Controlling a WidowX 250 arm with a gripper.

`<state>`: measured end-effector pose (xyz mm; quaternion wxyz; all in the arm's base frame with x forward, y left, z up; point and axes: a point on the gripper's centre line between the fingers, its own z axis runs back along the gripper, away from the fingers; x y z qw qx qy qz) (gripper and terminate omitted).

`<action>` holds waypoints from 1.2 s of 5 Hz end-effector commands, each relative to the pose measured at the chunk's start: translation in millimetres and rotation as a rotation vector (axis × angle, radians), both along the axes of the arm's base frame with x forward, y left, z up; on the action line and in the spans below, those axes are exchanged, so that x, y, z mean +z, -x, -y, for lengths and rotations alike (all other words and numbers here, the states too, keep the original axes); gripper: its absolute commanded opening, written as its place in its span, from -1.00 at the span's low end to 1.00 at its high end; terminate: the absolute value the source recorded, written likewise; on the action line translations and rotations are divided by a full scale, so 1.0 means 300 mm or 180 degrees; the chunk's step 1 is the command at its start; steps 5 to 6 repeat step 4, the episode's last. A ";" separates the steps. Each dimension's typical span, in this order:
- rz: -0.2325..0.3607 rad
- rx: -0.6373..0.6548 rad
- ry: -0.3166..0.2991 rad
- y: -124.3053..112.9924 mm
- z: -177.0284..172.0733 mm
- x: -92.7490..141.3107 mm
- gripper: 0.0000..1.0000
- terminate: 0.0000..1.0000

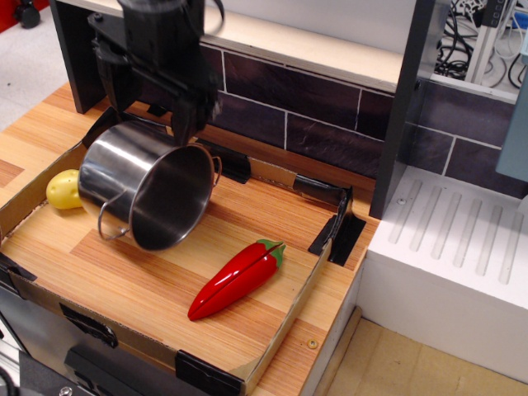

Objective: Topple metal pot

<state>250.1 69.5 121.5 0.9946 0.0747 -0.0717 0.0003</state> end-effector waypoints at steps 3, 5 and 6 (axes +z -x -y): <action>0.0474 0.0020 0.1074 0.006 -0.118 0.224 1.00 -1.00; 0.0474 0.0020 0.1074 0.006 -0.118 0.224 1.00 1.00; 0.0474 0.0020 0.1074 0.006 -0.118 0.224 1.00 1.00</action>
